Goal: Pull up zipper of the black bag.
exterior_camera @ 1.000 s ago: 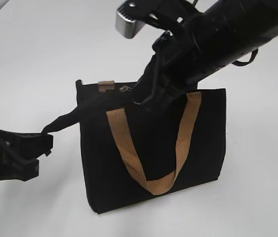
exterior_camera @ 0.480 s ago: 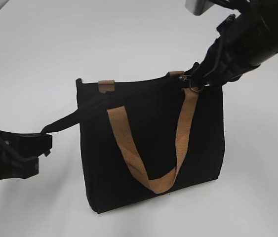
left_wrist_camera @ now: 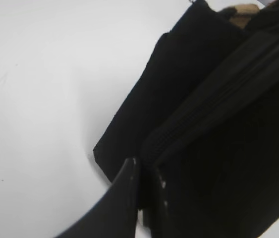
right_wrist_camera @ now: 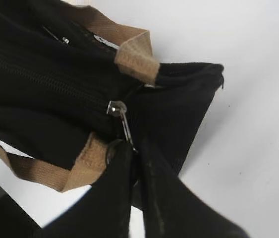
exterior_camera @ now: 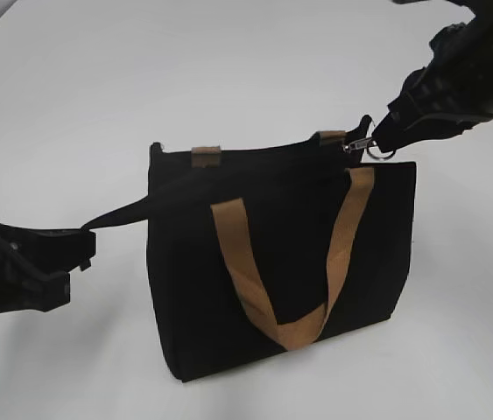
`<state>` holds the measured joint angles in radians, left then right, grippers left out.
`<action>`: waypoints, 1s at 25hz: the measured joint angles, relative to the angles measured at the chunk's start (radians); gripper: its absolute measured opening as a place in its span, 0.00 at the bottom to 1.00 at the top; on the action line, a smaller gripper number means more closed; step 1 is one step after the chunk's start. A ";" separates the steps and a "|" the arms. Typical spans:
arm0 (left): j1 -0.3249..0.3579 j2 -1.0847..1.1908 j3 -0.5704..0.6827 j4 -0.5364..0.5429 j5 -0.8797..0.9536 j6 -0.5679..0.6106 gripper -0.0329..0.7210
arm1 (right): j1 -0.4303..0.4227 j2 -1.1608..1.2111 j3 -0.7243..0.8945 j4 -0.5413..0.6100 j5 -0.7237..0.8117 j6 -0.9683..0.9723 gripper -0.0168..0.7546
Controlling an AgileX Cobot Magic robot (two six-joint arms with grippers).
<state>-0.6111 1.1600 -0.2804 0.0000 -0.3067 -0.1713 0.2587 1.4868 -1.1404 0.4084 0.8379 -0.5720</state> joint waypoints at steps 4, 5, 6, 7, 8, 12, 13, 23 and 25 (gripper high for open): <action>0.000 0.000 -0.024 -0.018 0.102 -0.001 0.09 | -0.013 -0.041 0.000 -0.024 -0.005 0.123 0.29; 0.000 -0.002 -0.050 -0.028 0.170 -0.001 0.11 | -0.019 -0.057 0.000 -0.035 0.000 0.147 0.42; 0.000 -0.007 -0.078 -0.029 0.248 -0.002 0.14 | -0.020 -0.077 0.000 -0.043 0.018 0.170 0.56; 0.000 -0.014 -0.119 -0.022 0.315 -0.002 0.18 | -0.020 -0.096 0.000 -0.049 0.043 0.184 0.67; 0.000 -0.025 -0.163 -0.022 0.398 -0.002 0.24 | -0.020 -0.113 0.001 -0.057 0.077 0.203 0.76; 0.000 -0.093 -0.326 0.016 0.727 -0.001 0.45 | -0.020 -0.214 0.086 -0.135 0.145 0.280 0.82; 0.000 -0.112 -0.356 0.030 0.810 0.000 0.47 | -0.020 -0.250 0.129 -0.167 0.153 0.301 0.81; 0.000 -0.535 -0.396 0.058 1.370 0.018 0.52 | -0.020 -0.794 0.533 -0.266 0.201 0.395 0.79; 0.000 -0.642 -0.381 0.058 1.401 0.026 0.52 | -0.020 -0.900 0.579 -0.268 0.228 0.397 0.79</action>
<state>-0.6111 0.5183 -0.6611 0.0579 1.0940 -0.1451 0.2383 0.5872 -0.5617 0.1408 1.0656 -0.1750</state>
